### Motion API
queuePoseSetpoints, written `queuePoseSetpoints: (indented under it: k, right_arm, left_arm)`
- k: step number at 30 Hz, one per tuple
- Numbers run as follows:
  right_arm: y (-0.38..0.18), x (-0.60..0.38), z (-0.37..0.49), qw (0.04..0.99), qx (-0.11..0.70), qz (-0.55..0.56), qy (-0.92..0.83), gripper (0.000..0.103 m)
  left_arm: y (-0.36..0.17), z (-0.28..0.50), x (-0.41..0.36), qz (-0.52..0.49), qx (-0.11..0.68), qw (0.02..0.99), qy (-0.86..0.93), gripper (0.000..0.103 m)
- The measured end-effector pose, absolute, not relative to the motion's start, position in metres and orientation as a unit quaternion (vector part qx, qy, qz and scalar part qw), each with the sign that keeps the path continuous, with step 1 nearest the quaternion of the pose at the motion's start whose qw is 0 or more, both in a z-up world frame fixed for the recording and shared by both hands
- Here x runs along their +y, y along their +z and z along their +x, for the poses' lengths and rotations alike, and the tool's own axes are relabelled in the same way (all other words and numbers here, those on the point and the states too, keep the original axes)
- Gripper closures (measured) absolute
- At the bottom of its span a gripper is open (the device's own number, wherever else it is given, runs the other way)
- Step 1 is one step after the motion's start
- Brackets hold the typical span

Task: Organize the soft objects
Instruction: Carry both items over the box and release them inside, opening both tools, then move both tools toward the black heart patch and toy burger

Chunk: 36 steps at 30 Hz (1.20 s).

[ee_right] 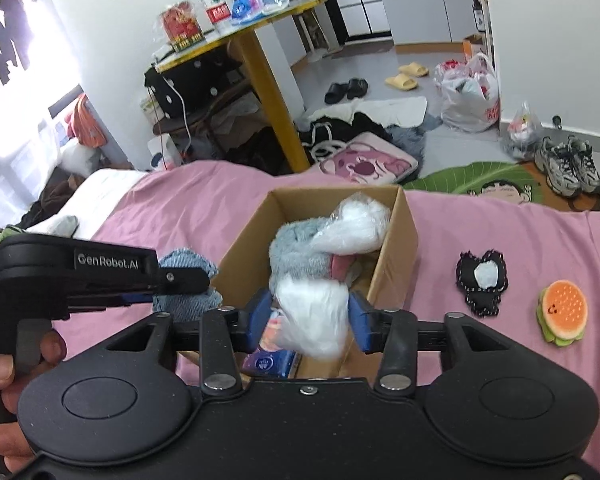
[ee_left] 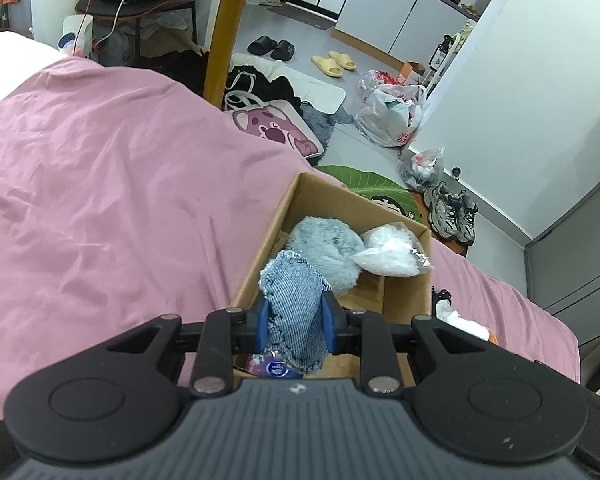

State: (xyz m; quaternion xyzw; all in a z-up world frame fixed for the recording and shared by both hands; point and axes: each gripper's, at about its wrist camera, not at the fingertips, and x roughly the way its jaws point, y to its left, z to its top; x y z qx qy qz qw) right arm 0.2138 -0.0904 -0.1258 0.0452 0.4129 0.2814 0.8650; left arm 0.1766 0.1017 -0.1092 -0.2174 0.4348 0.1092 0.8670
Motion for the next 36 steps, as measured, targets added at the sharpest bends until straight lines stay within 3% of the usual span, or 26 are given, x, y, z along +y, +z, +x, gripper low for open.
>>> queuePoseSetpoints:
  k: [20,23,28,32,36]
  right_arm:
    - [-0.123,-0.127,0.231,0.871,0.423,0.068,0.243,0.049]
    - [-0.119,-0.133,0.230,0.873,0.418,0.065,0.242,0.046]
    - [-0.116,-0.141,0.229,0.874,0.416,0.062,0.244,0.045]
    - [-0.112,-0.146,0.227,0.875,0.413,0.061,0.246,0.043]
    - [-0.106,-0.153,0.224,0.878,0.402,0.056,0.255,0.031]
  left_arm:
    - [-0.124,0.201,0.081,-0.215,0.459,0.858,0.079,0.077]
    - [-0.117,0.206,0.068,-0.197,0.458,0.865,0.060,0.070]
    - [-0.111,0.207,0.055,-0.190,0.448,0.872,0.053,0.044]
    - [-0.107,0.205,0.050,-0.181,0.444,0.875,0.064,0.043]
    - [-0.102,0.202,0.043,-0.172,0.440,0.879,0.066,0.043]
